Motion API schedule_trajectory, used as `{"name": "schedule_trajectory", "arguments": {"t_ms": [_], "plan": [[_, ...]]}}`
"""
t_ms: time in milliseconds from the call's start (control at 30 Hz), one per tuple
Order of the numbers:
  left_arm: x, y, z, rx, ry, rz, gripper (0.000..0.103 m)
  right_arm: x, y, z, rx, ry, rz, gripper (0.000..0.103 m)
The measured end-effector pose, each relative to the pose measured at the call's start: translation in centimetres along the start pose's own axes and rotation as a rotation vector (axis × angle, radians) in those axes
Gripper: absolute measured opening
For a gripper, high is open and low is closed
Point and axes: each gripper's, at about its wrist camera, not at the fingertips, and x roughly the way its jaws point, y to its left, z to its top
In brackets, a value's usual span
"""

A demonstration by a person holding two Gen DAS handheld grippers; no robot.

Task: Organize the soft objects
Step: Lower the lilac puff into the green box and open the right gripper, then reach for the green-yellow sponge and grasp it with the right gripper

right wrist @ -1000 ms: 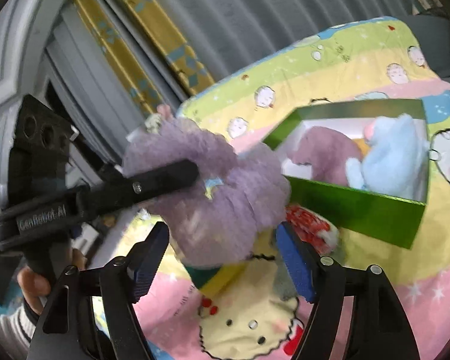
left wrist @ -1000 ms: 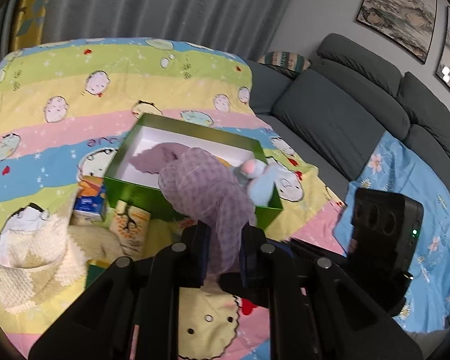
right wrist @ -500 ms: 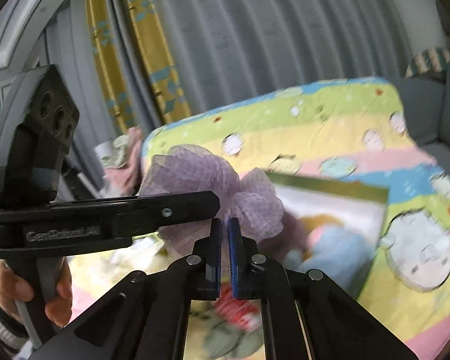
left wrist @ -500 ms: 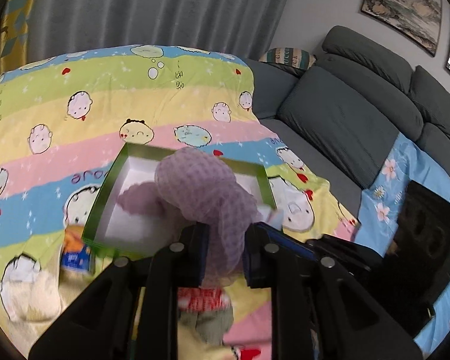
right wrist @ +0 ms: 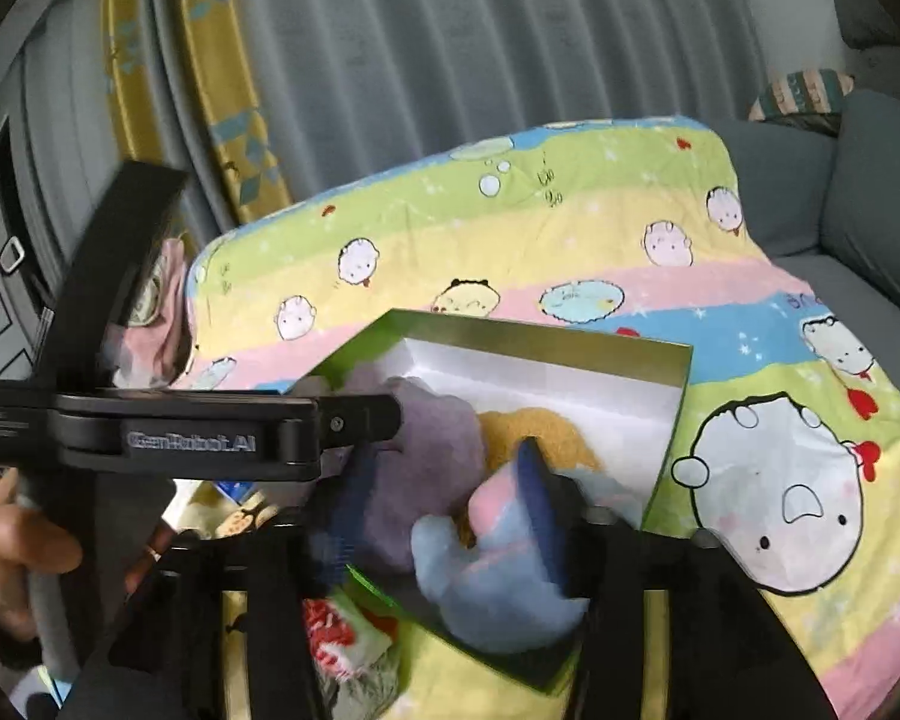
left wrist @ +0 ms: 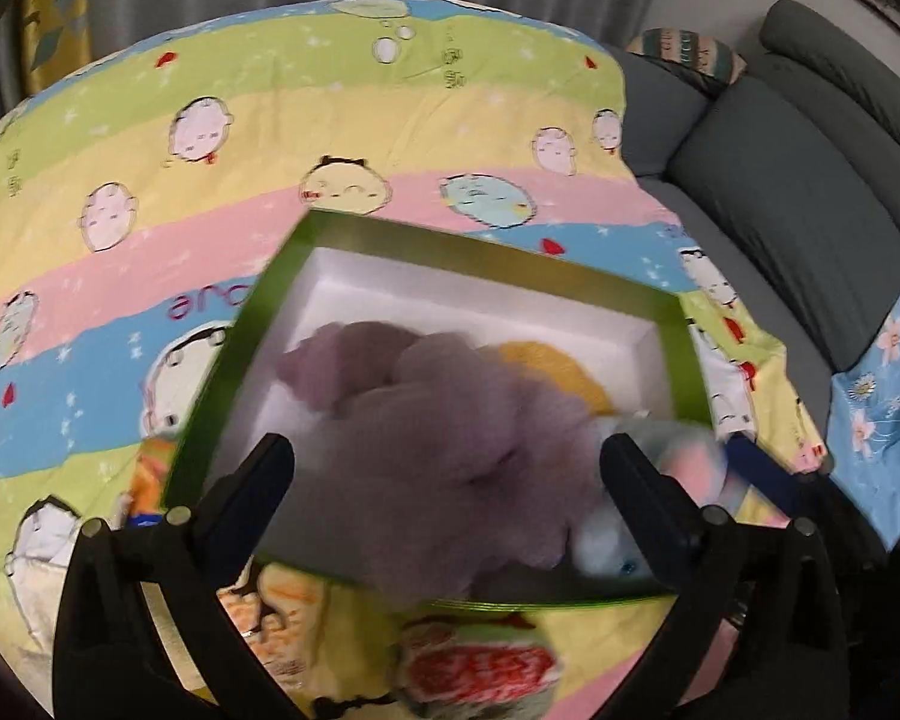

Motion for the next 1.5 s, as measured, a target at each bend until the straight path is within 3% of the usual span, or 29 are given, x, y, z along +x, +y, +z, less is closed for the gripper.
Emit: {"name": "schedule_trajectory", "arguments": {"t_ms": [33,233,400,667,767,900,1000,1200,1333,1500], "plan": [[-0.4,0.4,-0.2,-0.002,-0.003,0.009,0.102,-0.3,0.1,0.0,0.005,0.000,-0.007,0.073],[-4.1,2.5,-1.1,-0.031,-0.057,0.027,0.102,-2.5,0.4,-0.8,0.055,-0.011,0.065,0.073],[-8.4,5.2,-3.4,-0.040,-0.092,0.056,0.102,-4.1,1.5,-2.4,0.047,0.028,0.125,0.073],[-13.4,10.5,-10.9,-0.136,-0.152,0.111,0.102,-5.8,6.2,-6.4,-0.029,0.111,0.257,0.074],[-13.9,11.5,-14.1,-0.180,-0.172,0.088,0.102,-5.5,8.4,-8.1,-0.065,0.133,0.282,0.074],[-12.8,11.6,-17.0,-0.172,-0.150,0.084,0.102,-4.8,10.9,-9.7,-0.122,0.141,0.277,0.074],[-11.7,11.2,-18.0,-0.141,-0.122,0.068,0.102,-3.4,11.8,-10.7,-0.095,0.171,0.262,0.074],[-11.0,10.8,-16.6,-0.033,-0.144,0.039,0.102,-1.2,12.6,-11.0,-0.060,0.235,0.205,0.074],[-10.6,11.5,-16.3,-0.045,-0.165,0.025,0.102,-0.9,13.8,-10.5,-0.112,0.240,0.151,0.074],[-8.7,11.2,-16.6,-0.060,-0.108,-0.005,0.102,-0.6,14.8,-10.1,-0.187,0.264,0.095,0.074]]}}
